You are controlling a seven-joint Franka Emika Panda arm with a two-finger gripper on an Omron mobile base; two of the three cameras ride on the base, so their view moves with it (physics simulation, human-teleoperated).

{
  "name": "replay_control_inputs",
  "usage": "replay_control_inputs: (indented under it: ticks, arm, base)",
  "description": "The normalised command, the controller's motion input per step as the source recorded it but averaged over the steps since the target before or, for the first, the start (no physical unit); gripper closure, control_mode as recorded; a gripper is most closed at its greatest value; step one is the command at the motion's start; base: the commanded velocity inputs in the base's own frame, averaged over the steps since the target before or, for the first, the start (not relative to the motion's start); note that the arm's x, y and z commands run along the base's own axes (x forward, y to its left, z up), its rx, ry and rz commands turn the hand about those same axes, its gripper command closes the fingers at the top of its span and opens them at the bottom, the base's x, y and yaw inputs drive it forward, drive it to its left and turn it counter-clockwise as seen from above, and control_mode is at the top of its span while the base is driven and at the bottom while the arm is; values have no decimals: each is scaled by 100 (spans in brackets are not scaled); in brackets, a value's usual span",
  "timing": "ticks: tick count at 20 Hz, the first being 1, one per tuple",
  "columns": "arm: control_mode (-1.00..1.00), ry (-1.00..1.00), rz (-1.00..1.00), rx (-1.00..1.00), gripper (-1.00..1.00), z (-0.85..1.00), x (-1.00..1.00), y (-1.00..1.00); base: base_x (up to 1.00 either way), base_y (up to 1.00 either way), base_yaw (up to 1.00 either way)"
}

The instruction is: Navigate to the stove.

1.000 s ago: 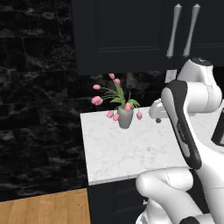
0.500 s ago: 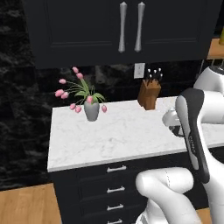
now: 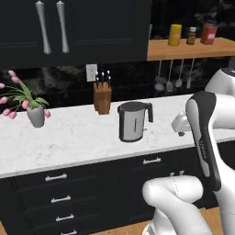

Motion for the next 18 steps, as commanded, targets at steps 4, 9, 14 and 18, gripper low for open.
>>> replay_control_inputs:
  ticks: [4,9,14,18]
  arm:
    - [100,0,0,0,-100,0,0,0]
    - [100,0,0,0,-100,0,0,0]
    - [100,0,0,0,-100,0,0,0]
    - [100,0,0,0,-100,0,0,0]
  base:
    - [0,-100,-7]
    - [0,-100,-1]
    - [0,-100,0]
    - [-16,-100,-4]
